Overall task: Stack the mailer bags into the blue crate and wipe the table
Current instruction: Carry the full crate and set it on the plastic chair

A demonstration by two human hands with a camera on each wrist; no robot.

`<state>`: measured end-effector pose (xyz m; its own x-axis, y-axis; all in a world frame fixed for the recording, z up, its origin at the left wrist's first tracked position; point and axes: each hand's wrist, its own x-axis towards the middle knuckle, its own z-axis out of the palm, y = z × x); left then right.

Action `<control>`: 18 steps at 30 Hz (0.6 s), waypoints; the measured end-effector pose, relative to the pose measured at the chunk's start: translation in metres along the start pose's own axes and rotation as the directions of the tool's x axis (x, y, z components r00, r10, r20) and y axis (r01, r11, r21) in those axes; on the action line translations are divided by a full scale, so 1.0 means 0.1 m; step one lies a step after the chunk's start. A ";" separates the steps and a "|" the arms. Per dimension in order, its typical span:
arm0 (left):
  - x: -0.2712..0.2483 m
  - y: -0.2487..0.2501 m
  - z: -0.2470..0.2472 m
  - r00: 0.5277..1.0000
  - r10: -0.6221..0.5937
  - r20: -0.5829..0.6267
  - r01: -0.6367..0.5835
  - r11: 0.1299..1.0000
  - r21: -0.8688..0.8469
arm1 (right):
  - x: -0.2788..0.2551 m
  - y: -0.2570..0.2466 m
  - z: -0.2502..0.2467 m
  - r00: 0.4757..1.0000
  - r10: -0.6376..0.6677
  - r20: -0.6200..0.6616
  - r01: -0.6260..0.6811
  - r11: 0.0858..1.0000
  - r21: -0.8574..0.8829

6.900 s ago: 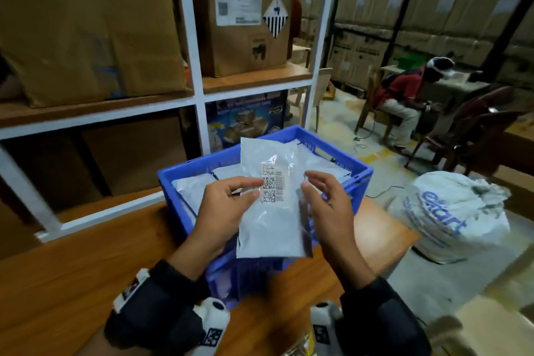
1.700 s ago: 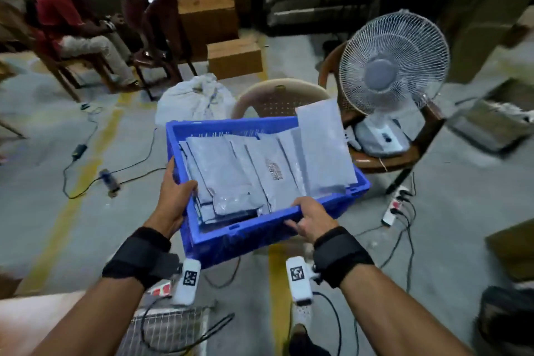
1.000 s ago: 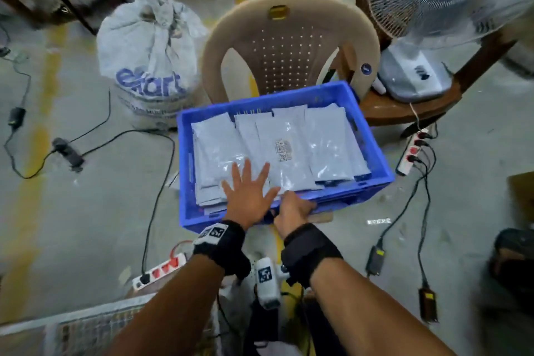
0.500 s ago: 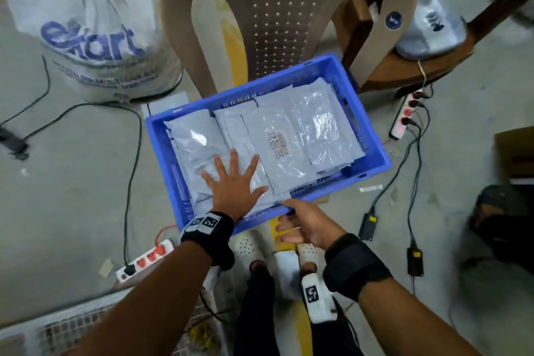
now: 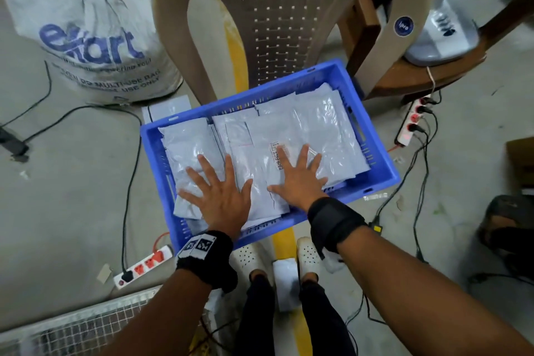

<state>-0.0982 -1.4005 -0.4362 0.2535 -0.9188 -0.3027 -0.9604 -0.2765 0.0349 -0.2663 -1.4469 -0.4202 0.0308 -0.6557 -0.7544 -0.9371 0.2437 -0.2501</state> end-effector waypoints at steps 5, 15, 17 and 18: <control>0.07 0.01 0.04 0.982 0.060 0.178 -0.054 0.998 -0.034 | 0.06 0.07 0.01 0.999 -0.008 0.044 0.007 1.000 0.008; -0.03 0.01 -0.44 0.962 0.051 0.267 -0.022 0.994 -0.107 | -0.21 -0.04 -0.35 0.998 -0.058 -0.022 0.060 0.997 0.051; -0.03 0.01 -0.63 0.960 0.075 0.270 -0.035 0.988 -0.152 | -0.36 -0.11 -0.47 0.993 -0.088 -0.075 0.093 0.993 0.067; -0.03 0.01 -0.73 0.963 0.093 0.252 -0.051 0.984 -0.168 | -0.45 -0.15 -0.54 0.988 -0.105 -0.115 0.115 0.990 0.082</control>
<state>-0.0913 -1.4184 -0.3652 0.1260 -0.8394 -0.5287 -0.9388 -0.2732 0.2100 -0.2726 -1.4595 -0.3499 0.0893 -0.7553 -0.6493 -0.8954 0.2246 -0.3845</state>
